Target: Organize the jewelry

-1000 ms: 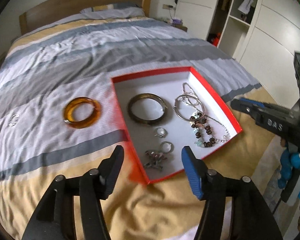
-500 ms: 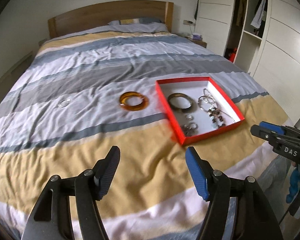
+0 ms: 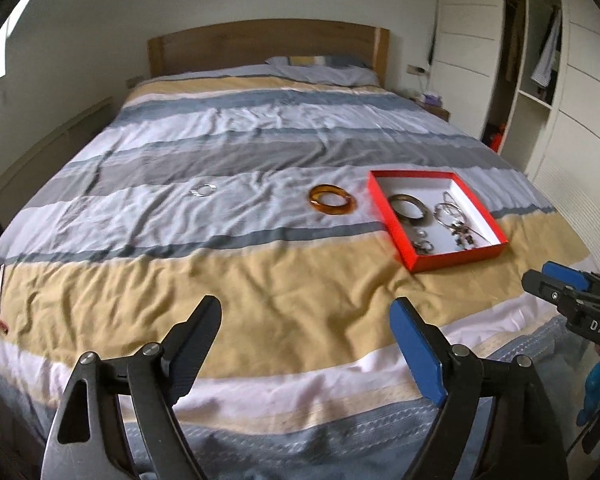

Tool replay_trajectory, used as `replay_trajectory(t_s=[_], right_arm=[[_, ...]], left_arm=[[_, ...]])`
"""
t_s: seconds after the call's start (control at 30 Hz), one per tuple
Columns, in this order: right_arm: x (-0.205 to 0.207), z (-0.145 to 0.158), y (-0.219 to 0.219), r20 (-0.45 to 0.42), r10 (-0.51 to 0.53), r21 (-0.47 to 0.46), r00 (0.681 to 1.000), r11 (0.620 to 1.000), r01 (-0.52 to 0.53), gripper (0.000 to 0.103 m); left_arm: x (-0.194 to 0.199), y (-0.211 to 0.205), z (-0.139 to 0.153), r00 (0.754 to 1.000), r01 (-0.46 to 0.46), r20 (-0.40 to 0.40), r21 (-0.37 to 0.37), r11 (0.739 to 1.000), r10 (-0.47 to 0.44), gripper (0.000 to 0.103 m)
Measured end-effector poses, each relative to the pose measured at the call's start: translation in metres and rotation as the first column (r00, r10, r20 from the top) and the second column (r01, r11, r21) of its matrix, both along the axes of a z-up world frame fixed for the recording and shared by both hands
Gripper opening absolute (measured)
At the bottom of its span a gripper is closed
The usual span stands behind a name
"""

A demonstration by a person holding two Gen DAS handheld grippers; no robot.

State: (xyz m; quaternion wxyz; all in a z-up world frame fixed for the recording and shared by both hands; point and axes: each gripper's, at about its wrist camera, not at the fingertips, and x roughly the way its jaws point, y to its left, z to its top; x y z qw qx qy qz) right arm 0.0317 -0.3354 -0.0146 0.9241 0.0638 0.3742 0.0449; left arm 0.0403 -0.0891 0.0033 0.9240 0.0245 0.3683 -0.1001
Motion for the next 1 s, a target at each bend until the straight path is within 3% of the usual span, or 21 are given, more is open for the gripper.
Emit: replay_trajectory(t_s=[0.27, 0.57, 0.73, 1.0], right_arm=[[-0.015, 0.014, 0.032, 0.056, 0.035, -0.037, 0.998, 0.999, -0.033, 0.064], [-0.028, 0.014, 0.064, 0.100, 0.141, -0.063, 0.985, 0.989, -0.135, 0.067], [-0.030, 0.008, 0.076, 0.112, 0.179, -0.079, 0.978, 0.982, -0.170, 0.070], [-0.011, -0.015, 0.078, 0.004, 0.211, -0.004, 0.977, 0.977, -0.211, 0.070]], left_arm=[[-0.026, 0.032, 0.010, 0.995, -0.097, 0.040, 0.045, 0.994, 0.095, 0.089], [-0.047, 0.051, 0.024, 0.982, -0.153, 0.112, 0.032, 0.988, 0.149, 0.093], [-0.047, 0.057, 0.022, 0.981, -0.162, 0.113, 0.021, 0.987, 0.158, 0.093], [-0.030, 0.057, 0.006, 0.990, -0.135, 0.043, 0.031, 0.990, 0.133, 0.093]])
